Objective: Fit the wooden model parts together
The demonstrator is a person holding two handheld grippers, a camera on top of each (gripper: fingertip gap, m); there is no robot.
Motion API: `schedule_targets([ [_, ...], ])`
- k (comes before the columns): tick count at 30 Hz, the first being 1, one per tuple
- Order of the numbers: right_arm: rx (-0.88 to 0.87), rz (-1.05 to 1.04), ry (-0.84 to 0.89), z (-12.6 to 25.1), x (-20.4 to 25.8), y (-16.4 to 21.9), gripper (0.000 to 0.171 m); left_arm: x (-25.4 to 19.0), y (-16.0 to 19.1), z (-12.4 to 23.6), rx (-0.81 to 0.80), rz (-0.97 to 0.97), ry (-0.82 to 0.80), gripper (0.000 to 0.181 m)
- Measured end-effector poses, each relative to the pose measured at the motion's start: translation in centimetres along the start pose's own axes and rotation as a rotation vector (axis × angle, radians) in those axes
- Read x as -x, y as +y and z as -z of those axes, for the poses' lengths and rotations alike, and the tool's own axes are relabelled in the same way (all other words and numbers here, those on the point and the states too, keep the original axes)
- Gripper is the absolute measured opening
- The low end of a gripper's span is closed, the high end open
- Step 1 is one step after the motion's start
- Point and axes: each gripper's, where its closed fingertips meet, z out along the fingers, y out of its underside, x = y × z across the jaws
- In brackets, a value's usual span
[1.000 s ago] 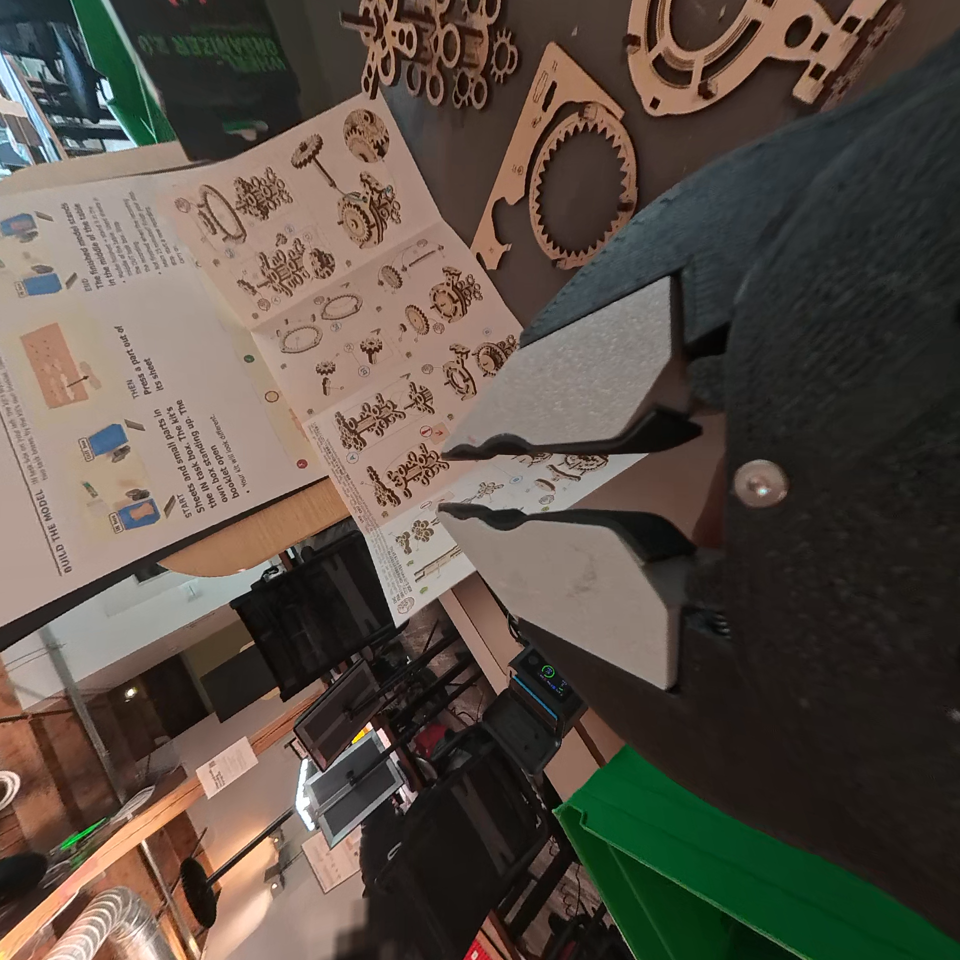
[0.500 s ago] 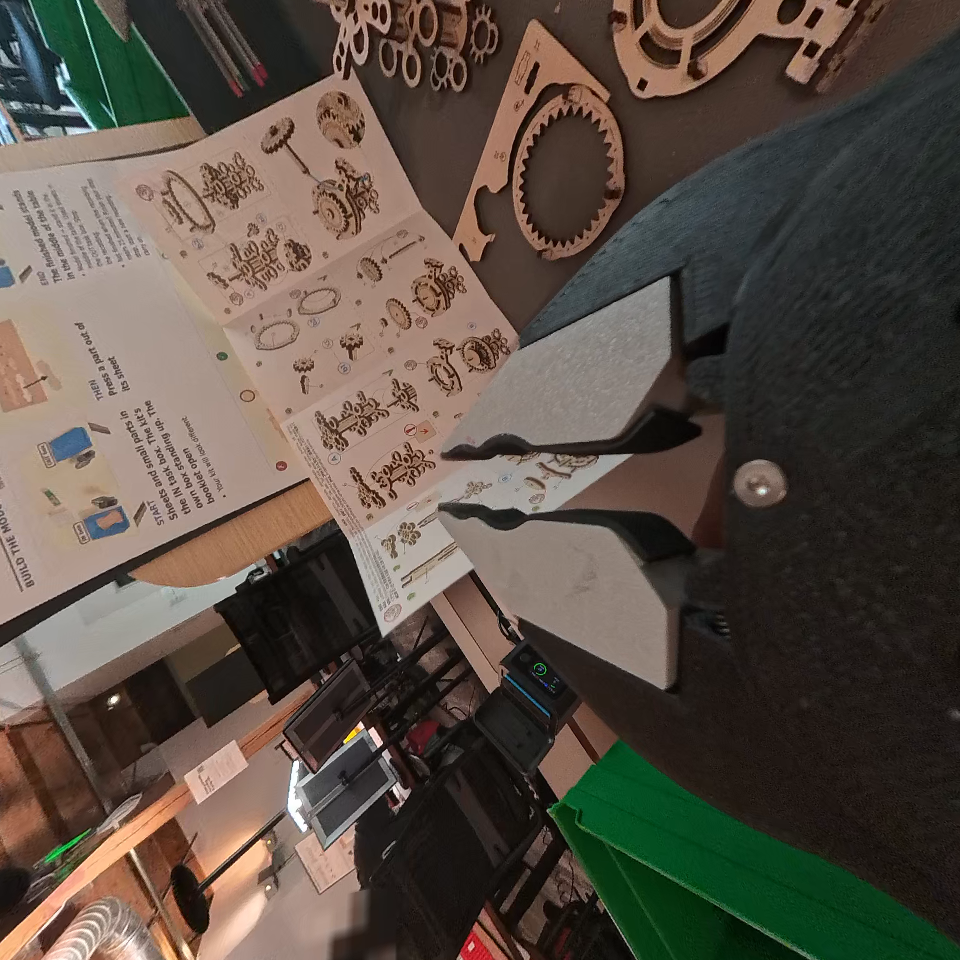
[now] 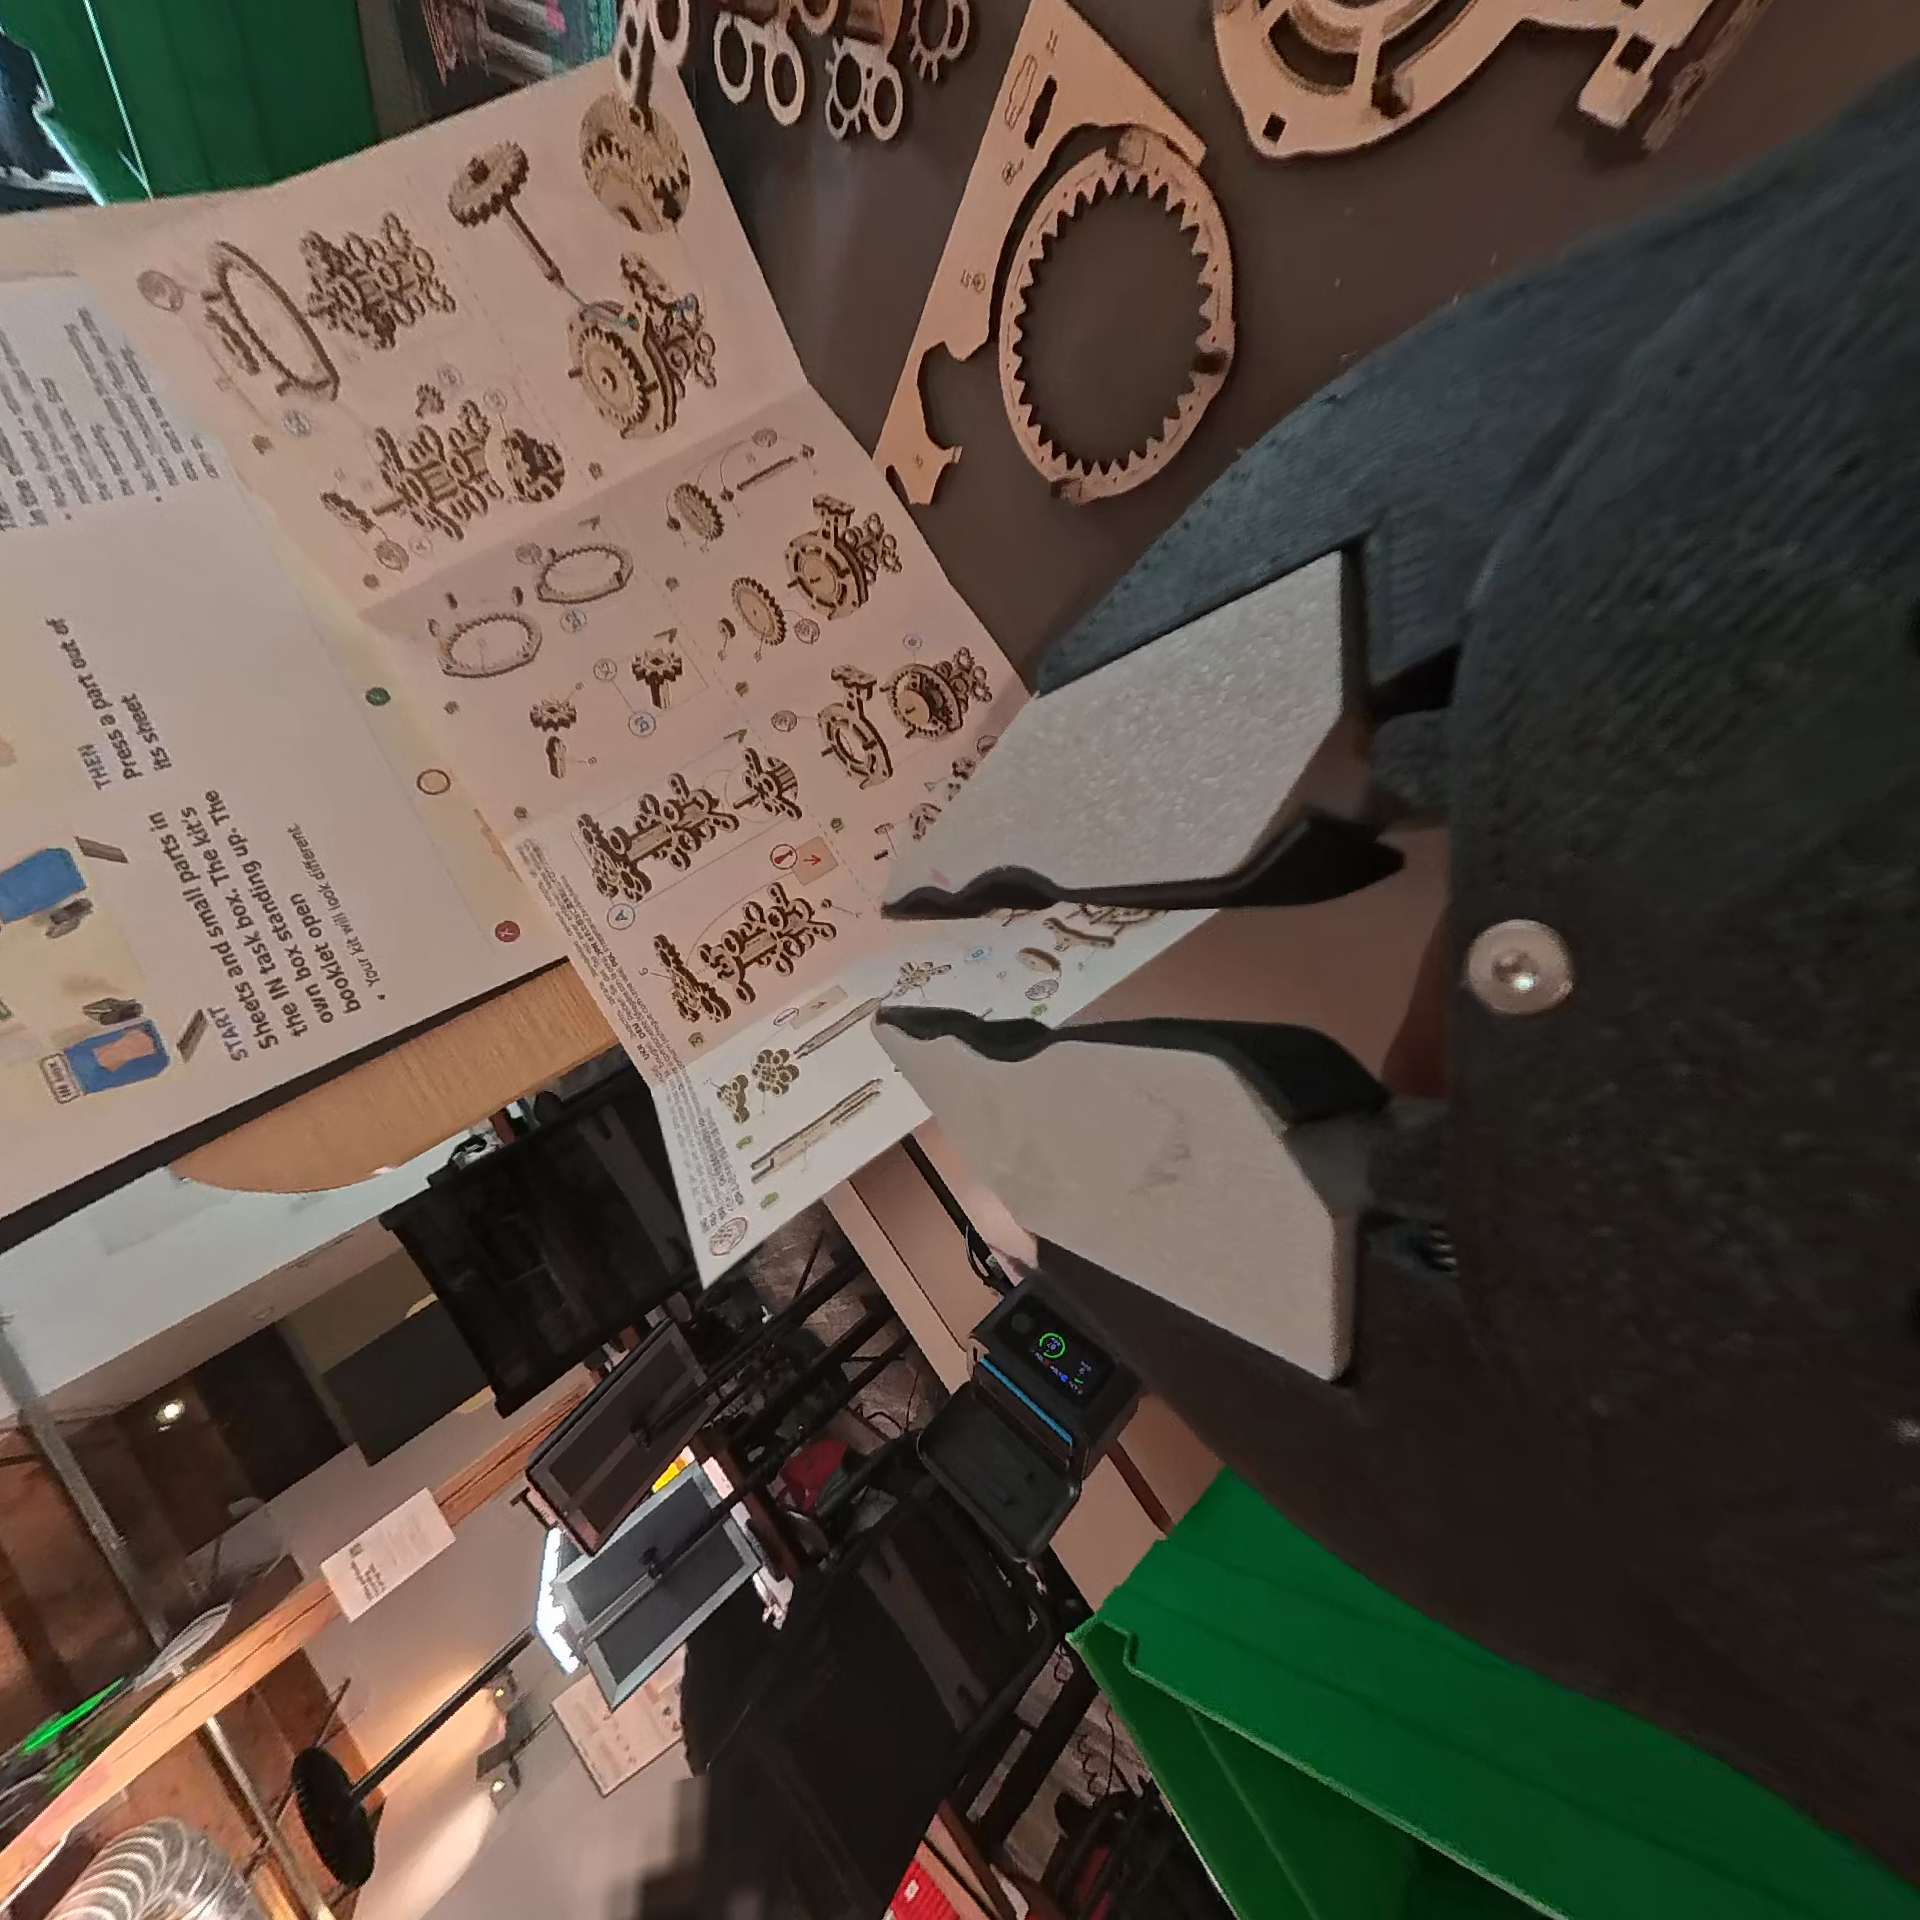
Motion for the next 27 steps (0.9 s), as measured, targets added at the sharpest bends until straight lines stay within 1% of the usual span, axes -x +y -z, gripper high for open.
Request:
schedule_targets([
  [3,-0.008,-0.003,-0.016,0.5,2.4,0.4,0.099,0.2,0.6,-0.3,0.020,0.006,-0.009,0.014],
  [6,0.007,-0.010,-0.122,0.6,5.1,0.7,0.097,0.3,1.0,-0.4,0.032,0.009,-0.014,0.014],
  [8,0.019,-0.019,-0.188,0.6,6.0,0.9,0.091,0.3,1.1,-0.5,0.035,0.009,-0.016,0.014],
  [10,0.028,-0.067,-0.227,0.4,6.0,1.1,0.083,0.3,1.1,-0.5,0.035,0.007,-0.016,0.014],
  [13,-0.003,-0.215,-0.276,0.1,5.6,0.9,0.085,0.5,0.9,-0.3,0.031,0.003,-0.021,0.014],
  [15,-0.008,-0.257,-0.345,-0.6,5.8,0.9,0.086,0.6,0.9,-0.3,0.027,0.009,-0.020,0.014],
  [17,0.010,-0.211,-0.457,-2.0,6.3,1.1,0.085,0.5,0.9,-0.3,0.027,0.010,-0.015,0.014],
  [18,0.025,-0.198,-0.546,-2.6,6.8,1.1,0.086,0.4,0.9,-0.3,0.029,0.006,-0.012,0.014],
  [19,0.058,-0.188,-0.620,-3.4,7.1,1.2,0.094,0.3,1.0,-0.4,0.032,0.000,-0.010,0.014],
  [20,0.101,-0.164,-0.669,-4.3,7.0,1.4,0.094,0.2,1.1,-0.4,0.035,-0.005,-0.008,0.014],
  [24,0.229,-0.057,-0.837,-7.6,6.8,1.9,0.084,0.0,1.5,-0.6,0.044,-0.025,0.006,0.014],
  [25,0.267,-0.020,-0.872,-8.3,7.0,2.2,0.084,0.1,1.6,-0.6,0.048,-0.029,0.007,0.014],
  [27,0.317,0.078,-0.903,-10.1,7.3,2.9,0.081,0.3,1.8,-0.6,0.053,-0.026,0.006,0.014],
])
